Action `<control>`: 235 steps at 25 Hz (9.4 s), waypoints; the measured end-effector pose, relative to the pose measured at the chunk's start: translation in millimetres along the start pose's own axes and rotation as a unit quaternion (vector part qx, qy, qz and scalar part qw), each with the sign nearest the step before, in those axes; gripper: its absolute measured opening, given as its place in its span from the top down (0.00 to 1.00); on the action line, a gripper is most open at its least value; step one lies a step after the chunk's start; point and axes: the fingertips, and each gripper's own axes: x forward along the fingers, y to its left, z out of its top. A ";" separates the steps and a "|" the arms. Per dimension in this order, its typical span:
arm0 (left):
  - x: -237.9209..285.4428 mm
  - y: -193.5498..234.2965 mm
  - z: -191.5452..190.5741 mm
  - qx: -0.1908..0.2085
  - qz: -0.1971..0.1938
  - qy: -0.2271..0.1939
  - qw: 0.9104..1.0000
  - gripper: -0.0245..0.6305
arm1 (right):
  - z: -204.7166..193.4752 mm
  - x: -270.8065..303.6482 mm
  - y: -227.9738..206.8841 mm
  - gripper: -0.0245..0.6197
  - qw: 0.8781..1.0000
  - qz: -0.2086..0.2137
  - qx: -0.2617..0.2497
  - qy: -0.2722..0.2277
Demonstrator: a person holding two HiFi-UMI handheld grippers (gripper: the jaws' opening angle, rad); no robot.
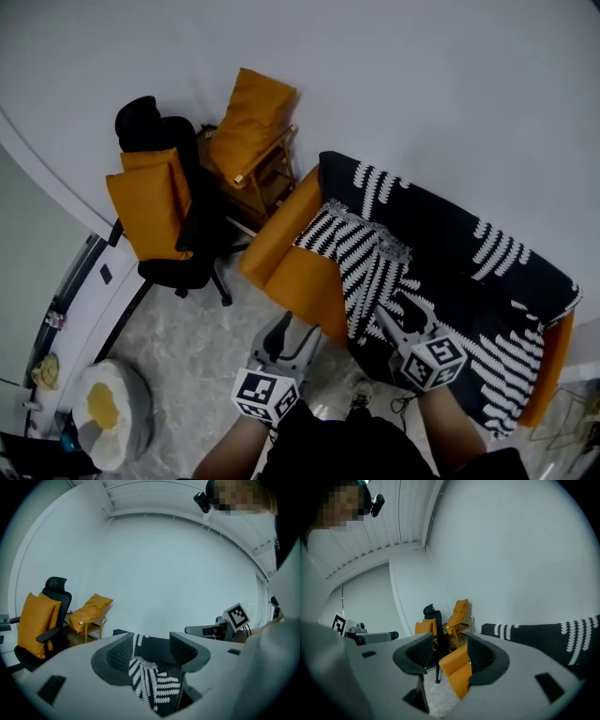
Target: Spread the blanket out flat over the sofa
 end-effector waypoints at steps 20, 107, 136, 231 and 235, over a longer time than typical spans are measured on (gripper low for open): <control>-13.5 156.0 6.9 -0.019 -0.120 0.022 0.992 0.61 | -23.0 92.2 79.4 0.59 0.990 -0.136 0.016 -0.009; 253.6 116.0 -232.3 -0.156 -0.121 0.224 0.954 0.61 | -311.3 238.9 -259.8 0.94 0.955 -0.152 0.078 0.243; 320.0 124.6 -255.3 -0.283 -0.094 0.302 0.906 0.49 | -213.6 216.7 -101.5 0.94 0.968 0.047 -0.157 0.189; -6.3 205.3 -20.8 -0.033 -0.082 0.060 0.994 0.96 | -39.3 163.7 143.1 0.96 0.996 -0.021 -0.085 0.028; -16.6 183.5 -15.4 -0.025 -0.099 0.053 0.993 0.96 | -37.9 122.5 137.3 0.96 0.995 -0.050 -0.086 0.016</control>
